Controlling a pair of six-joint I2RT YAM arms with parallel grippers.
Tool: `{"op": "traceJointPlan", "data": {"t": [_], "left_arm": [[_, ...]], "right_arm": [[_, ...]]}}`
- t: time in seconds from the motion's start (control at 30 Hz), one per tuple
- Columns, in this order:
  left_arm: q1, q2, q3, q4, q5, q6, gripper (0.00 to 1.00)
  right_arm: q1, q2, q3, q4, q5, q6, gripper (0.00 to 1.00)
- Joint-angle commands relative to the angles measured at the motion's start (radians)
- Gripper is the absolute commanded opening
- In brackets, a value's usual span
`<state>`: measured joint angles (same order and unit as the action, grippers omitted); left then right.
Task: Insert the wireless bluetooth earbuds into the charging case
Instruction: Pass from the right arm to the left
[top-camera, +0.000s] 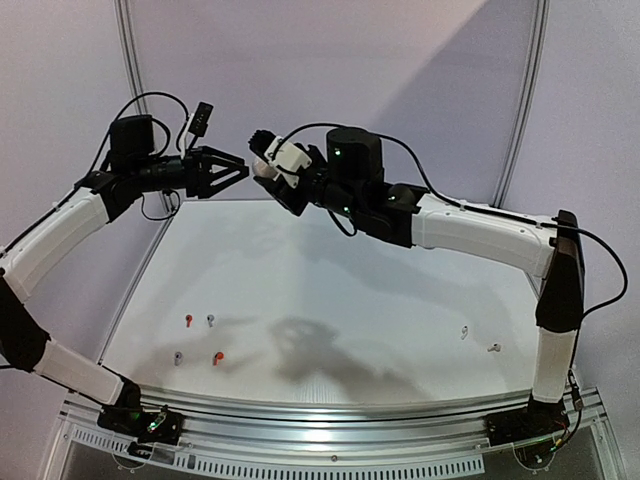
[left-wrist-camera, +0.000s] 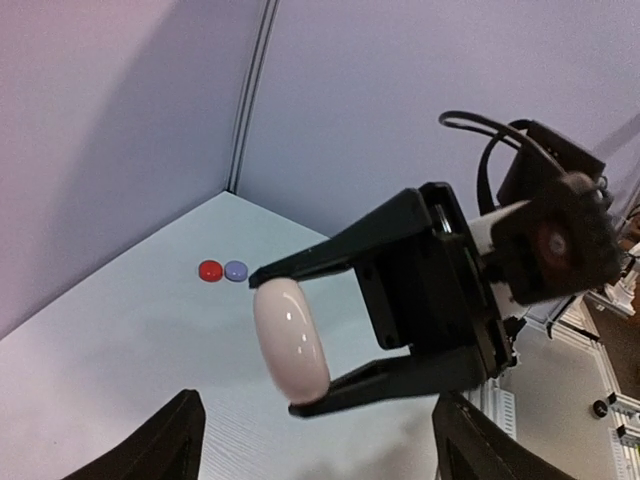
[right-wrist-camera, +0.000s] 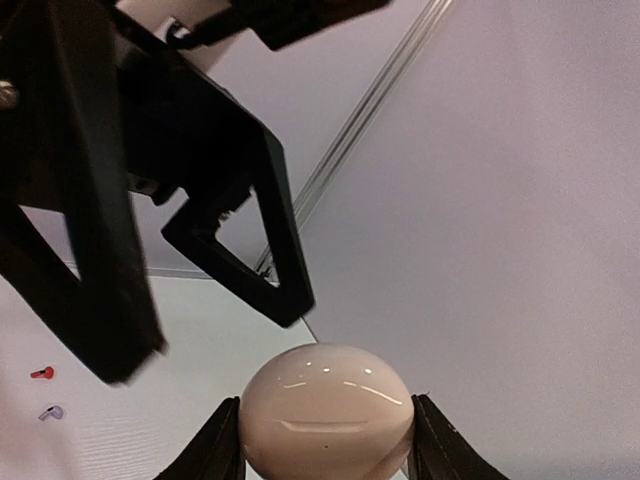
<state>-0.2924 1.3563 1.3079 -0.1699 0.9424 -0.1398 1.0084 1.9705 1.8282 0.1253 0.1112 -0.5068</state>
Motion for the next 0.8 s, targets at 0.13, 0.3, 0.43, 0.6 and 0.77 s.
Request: {"op": "traceJointPlan", "data": {"t": [0.13, 0.3, 0.43, 0.6, 0.77], "left_arm": [[-0.059, 0.073, 0.081, -0.056, -0.030, 0.029, 0.58], [-0.065, 0.090, 0.096, -0.066, 0.001, 0.040, 0.19], [-0.065, 0.086, 0.094, -0.067, 0.014, 0.049, 0.00], [-0.061, 0.074, 0.090, -0.078, 0.067, 0.102, 0.00], [-0.034, 0.066, 0.111, -0.169, 0.082, 0.278, 0.00]], "right_arm": [[0.013, 0.033, 0.037, 0.025, -0.081, -0.075, 0.28], [0.014, 0.033, 0.038, 0.029, -0.090, -0.077, 0.28], [0.013, 0.035, 0.039, 0.026, -0.074, -0.072, 0.28], [0.011, 0.032, 0.041, 0.017, -0.042, -0.035, 0.54], [-0.028, -0.021, 0.073, -0.168, -0.202, 0.095, 0.99]]}}
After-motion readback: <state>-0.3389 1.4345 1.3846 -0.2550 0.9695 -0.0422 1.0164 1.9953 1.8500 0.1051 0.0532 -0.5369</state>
